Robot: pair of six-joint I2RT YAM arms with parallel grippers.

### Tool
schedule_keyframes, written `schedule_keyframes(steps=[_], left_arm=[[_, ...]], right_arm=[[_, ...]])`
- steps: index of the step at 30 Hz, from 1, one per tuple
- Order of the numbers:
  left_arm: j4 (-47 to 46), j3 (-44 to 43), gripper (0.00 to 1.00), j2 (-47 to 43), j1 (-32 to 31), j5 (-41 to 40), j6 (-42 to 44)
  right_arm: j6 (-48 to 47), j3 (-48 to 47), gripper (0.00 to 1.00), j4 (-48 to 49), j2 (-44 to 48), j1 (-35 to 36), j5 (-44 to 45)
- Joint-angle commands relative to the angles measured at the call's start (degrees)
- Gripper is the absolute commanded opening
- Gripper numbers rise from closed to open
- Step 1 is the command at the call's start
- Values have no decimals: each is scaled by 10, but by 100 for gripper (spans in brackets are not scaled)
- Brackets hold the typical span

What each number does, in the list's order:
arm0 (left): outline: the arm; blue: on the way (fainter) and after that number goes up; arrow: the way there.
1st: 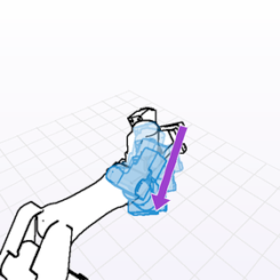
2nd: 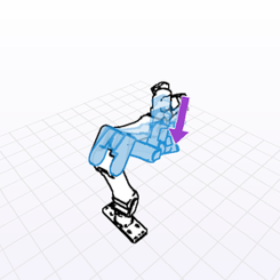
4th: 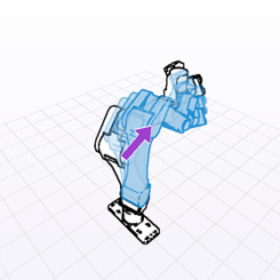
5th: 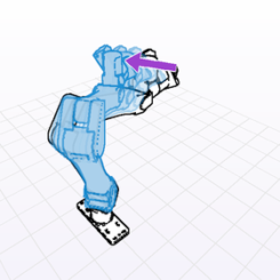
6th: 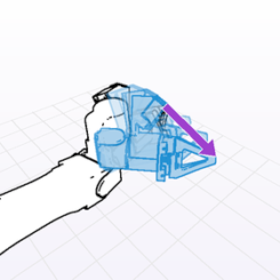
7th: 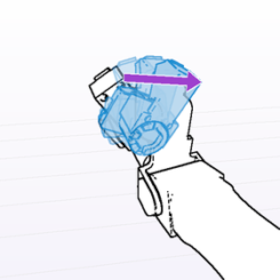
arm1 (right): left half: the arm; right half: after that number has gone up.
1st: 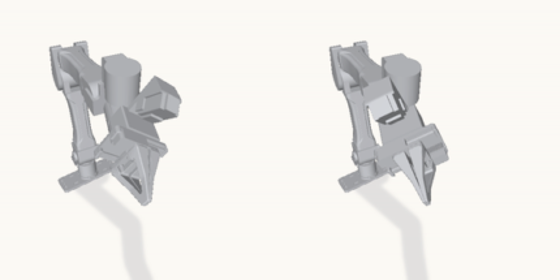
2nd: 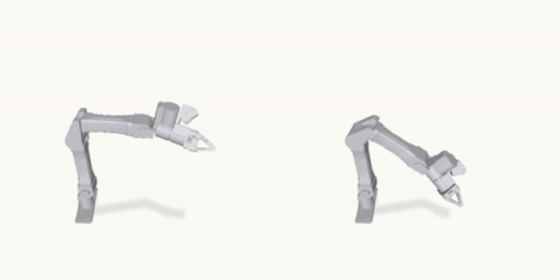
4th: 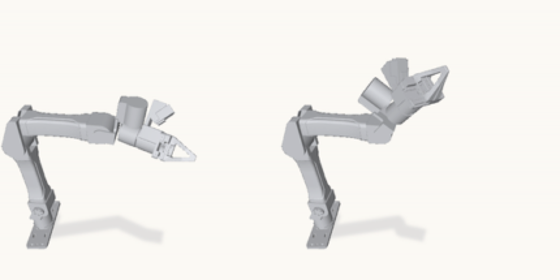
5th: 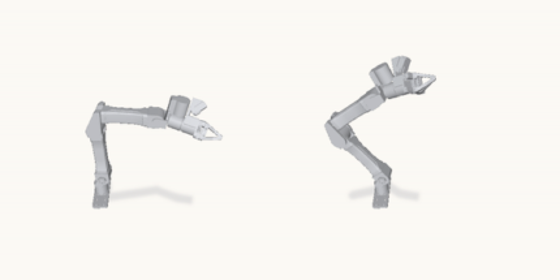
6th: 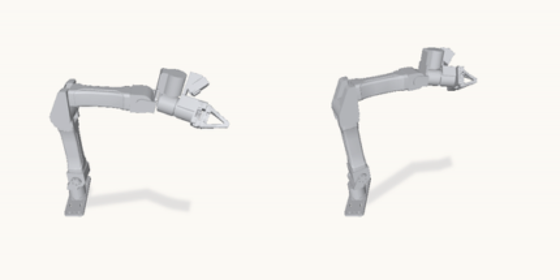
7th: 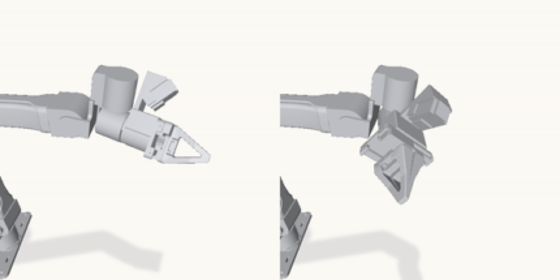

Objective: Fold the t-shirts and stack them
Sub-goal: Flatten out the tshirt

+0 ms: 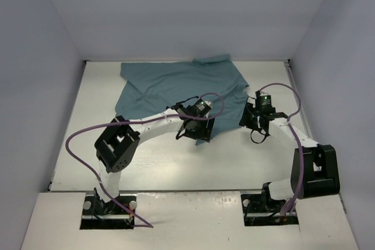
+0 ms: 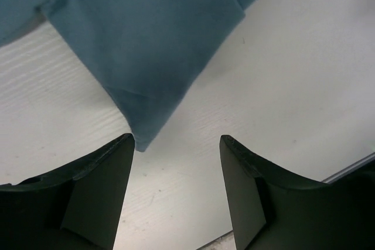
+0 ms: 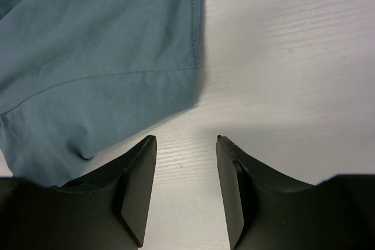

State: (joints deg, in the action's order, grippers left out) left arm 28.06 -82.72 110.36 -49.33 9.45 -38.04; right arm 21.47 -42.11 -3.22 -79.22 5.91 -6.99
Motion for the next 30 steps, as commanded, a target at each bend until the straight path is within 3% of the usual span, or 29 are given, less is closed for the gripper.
schedule_keyframes(steps=[1, 9, 18, 25, 28, 30], left_arm=[[-13, -10, 57, -19, -14, 13, -9], [13, -11, 54, 5, -15, -10, -8], [51, -19, 55, -26, -13, -95, 17], [49, -44, 53, 29, -16, -54, 11], [49, -51, 46, 37, -21, -41, 10], [49, -55, 29, 37, -23, -32, 10]], right_arm=[[6, -3, 42, 21, 28, -7, 3], [2, -2, 42, 23, 40, -12, 11], [2, 8, 42, 23, 58, -14, 6], [4, 7, 42, 23, 58, -15, 8], [3, 9, 42, 23, 62, -18, 8], [4, 12, 42, 23, 65, -20, 9]])
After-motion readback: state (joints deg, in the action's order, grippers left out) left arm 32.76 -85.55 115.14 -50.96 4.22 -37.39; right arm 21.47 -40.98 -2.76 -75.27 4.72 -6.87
